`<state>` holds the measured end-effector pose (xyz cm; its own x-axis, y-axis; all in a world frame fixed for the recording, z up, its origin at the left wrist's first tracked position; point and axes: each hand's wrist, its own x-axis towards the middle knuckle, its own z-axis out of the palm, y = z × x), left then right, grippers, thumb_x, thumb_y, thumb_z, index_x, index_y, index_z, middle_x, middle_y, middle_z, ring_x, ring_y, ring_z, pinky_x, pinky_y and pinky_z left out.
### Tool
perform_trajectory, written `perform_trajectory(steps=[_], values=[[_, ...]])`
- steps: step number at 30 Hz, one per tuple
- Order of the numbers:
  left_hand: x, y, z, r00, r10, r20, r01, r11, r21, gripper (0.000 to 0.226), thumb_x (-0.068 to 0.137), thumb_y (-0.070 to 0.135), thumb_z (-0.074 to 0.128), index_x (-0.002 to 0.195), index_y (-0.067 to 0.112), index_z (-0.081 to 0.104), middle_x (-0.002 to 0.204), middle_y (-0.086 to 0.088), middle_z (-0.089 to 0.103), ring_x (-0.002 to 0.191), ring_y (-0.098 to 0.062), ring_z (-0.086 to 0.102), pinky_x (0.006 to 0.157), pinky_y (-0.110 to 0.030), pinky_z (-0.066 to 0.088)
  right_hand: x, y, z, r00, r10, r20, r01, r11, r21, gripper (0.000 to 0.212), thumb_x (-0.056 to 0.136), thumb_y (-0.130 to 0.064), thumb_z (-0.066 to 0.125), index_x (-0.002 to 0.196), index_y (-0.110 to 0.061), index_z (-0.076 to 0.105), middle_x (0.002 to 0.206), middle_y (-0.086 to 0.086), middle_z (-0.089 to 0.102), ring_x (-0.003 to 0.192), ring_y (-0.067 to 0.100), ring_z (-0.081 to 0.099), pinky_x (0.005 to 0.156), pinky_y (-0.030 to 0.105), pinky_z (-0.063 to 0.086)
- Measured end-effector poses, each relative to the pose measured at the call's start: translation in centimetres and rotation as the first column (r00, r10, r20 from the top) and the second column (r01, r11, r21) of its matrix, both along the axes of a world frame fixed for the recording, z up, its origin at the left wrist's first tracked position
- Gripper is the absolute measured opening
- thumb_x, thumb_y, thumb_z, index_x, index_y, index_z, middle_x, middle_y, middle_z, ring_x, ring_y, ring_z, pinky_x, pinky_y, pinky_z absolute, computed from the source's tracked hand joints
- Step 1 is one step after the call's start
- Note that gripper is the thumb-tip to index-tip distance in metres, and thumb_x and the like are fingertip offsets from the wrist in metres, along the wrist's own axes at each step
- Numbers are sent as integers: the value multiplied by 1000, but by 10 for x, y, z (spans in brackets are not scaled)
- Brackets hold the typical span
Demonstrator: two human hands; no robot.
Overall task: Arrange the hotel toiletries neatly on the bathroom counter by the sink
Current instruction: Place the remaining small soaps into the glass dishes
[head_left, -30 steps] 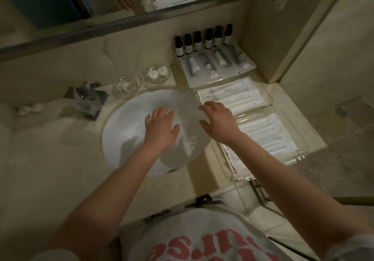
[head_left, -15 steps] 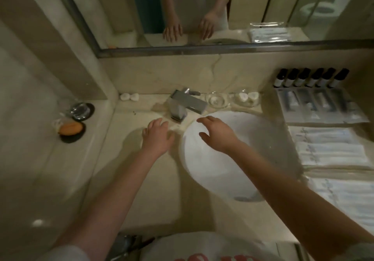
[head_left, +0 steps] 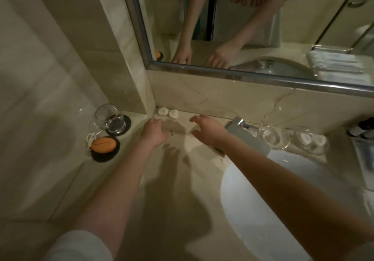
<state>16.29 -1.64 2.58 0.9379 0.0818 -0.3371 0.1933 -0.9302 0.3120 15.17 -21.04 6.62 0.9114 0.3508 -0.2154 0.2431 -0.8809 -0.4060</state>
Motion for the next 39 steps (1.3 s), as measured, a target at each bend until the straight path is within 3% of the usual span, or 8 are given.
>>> perform_trajectory(steps=[9,16,22,26,29,32,35,39], values=[[99,10,-35,996,-95,0,95,994,62,67,87,21,60,145,8,29,152,-15,26,142,-31,23,118,-34,21,88,38,-38,996,-24,-82,20,999,-45,49,90,-17,50,138,-13,40,136,13,49,123,32,48,97,36,42],[108,6,-52,986,-168,-21,169,973,160,41,86,18,53,126,9,48,135,-15,40,126,-35,37,110,-40,34,117,41,-53,995,-31,-95,27,999,-38,50,93,-16,48,142,-10,35,142,16,46,130,30,44,102,29,34],[87,7,-48,996,-23,85,19,999,45,37,84,17,60,120,7,56,128,-18,47,115,-35,50,98,-35,44,117,54,-62,995,67,-79,-67,998,6,53,90,-15,48,142,-17,36,141,12,49,127,29,47,101,31,39],[66,12,-37,994,49,100,-48,999,-11,43,83,23,64,120,5,53,124,-16,46,108,-32,54,93,-34,44,124,73,-79,982,159,-97,-172,974,-144,54,88,-22,50,140,-21,36,136,11,51,119,30,53,95,35,46],[54,18,-31,985,85,148,-76,995,-67,38,82,20,64,116,6,55,120,-13,48,104,-30,54,86,-32,43,125,84,-87,989,95,-114,-118,968,-221,60,85,-31,56,139,-17,34,138,8,46,119,30,51,94,35,43],[45,22,-27,981,94,168,-81,993,-82,34,79,18,65,110,5,56,117,-15,51,103,-33,54,83,-33,42,122,86,-91,990,55,-127,-77,981,-177,48,87,-25,53,132,-11,44,136,13,46,119,32,50,96,35,43],[35,24,-23,973,121,194,-98,987,-126,36,77,16,66,110,4,58,116,-15,53,103,-33,54,80,-29,40,117,78,-84,988,94,-124,-110,986,-130,31,89,-20,49,117,-9,56,125,18,52,111,34,54,88,33,45],[21,18,-13,954,203,220,-154,962,-224,34,75,15,68,106,6,59,111,-12,55,96,-30,55,73,-25,37,101,63,-61,996,51,-67,-49,998,27,44,84,-13,56,127,-8,50,115,16,52,109,33,54,87,33,47]])
